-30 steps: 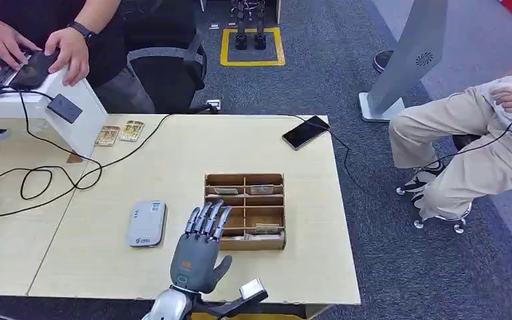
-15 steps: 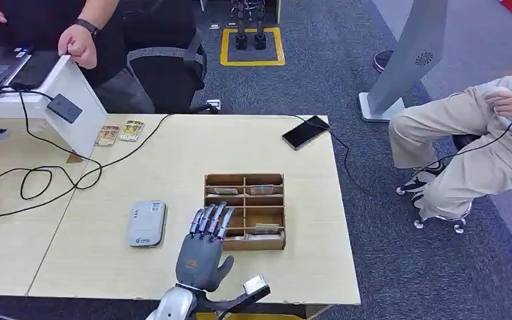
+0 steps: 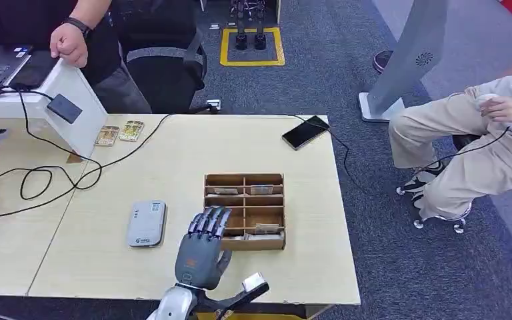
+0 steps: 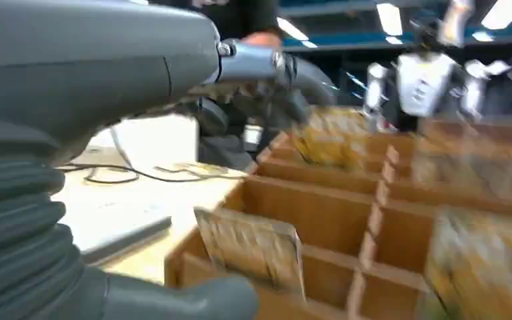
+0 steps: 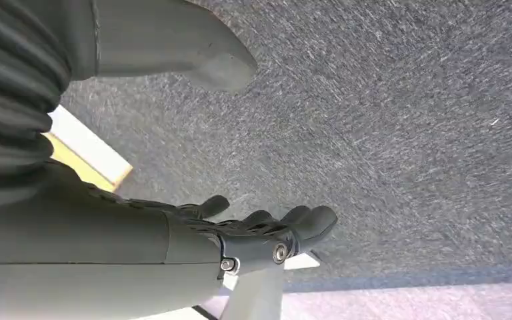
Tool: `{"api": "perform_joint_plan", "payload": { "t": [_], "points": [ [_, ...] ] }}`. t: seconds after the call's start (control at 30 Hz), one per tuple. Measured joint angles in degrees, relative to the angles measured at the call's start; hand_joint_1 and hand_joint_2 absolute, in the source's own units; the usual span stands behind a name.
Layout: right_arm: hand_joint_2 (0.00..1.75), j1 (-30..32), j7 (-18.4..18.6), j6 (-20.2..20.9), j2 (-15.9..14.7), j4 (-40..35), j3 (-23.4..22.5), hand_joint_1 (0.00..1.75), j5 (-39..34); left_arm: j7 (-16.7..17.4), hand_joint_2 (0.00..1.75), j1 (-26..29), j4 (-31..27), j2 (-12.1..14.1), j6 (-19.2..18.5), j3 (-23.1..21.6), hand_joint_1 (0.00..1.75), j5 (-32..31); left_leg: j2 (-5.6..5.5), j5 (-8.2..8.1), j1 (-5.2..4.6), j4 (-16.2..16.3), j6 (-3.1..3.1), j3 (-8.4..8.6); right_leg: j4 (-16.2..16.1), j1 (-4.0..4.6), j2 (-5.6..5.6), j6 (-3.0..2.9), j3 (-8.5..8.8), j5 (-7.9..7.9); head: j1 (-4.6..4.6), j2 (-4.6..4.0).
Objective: Pass the card to the sensor for recognition and then transmit it.
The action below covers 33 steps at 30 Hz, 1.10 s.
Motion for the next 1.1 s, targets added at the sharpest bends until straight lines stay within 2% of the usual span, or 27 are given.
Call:
{"api": "perform_joint_plan", "payload": {
  "t": [0.07,0.2,0.23,0.33,0.37,0.73,0.9,1.1],
  "points": [
    [1.75,-0.01,0.37,0.00,0.00,0.00,0.00,0.00,0.52,0.64,1.75,-0.04,0.79,-0.26,1.40,0.76,1.75,-0.15,-0.01,0.00,0.00,0.00,0.00,0.00,0.00,0.00,0.00,0.00,0.00,0.00,0.00,0.00],
    [1.75,-0.05,0.61,0.00,0.00,0.00,0.00,0.00,0.66,1.00,1.75,-0.03,1.88,-0.57,1.79,1.53,1.75,-0.24,0.00,0.00,0.00,0.00,0.00,0.00,0.00,0.00,0.00,0.00,0.00,0.00,0.02,0.00],
    [1.75,-0.05,0.35,0.00,0.00,0.00,0.00,0.00,0.66,2.11,1.75,-0.06,2.23,-0.50,2.21,1.55,1.75,-0.33,0.00,0.00,0.00,0.00,0.00,0.00,0.00,0.00,0.00,0.00,0.00,0.00,0.00,0.00],
    [1.75,-0.16,0.20,0.00,0.00,0.07,0.00,0.00,1.20,9.21,1.75,-1.58,3.54,0.35,2.26,0.70,1.75,-0.42,0.00,0.00,0.00,0.00,0.00,0.02,0.00,0.00,0.00,0.00,0.00,0.00,0.00,0.00],
    [1.75,-0.20,-0.02,0.00,0.00,0.15,0.00,0.00,1.38,10.17,1.75,-2.40,4.27,0.74,2.26,0.15,1.75,-0.44,0.00,0.00,0.00,0.00,0.00,0.02,0.00,0.00,0.00,0.00,0.01,0.00,0.00,0.00],
    [1.75,-0.30,-0.65,0.00,-0.11,1.09,0.00,0.00,1.73,6.95,1.75,-7.24,14.51,0.57,3.50,-1.62,1.75,-0.48,-0.04,0.01,0.00,0.00,0.02,0.15,0.00,-0.01,-0.07,0.00,0.18,0.00,0.00,0.00],
    [1.75,-0.31,-0.81,0.00,-0.11,1.34,0.00,0.00,1.77,6.36,1.75,-7.98,16.35,0.48,4.11,-1.94,1.75,-0.48,-0.07,0.01,-0.01,0.00,0.02,0.22,0.00,-0.01,-0.10,0.01,0.30,0.00,0.00,0.00],
    [1.75,-0.31,-0.96,0.00,-0.15,1.58,0.00,0.00,1.75,5.75,1.75,-7.82,17.55,0.46,7.78,-1.94,1.75,-0.48,-0.09,0.01,-0.01,0.00,0.02,0.26,0.00,-0.01,-0.13,0.01,0.34,0.00,0.00,0.00]
  ]
}}
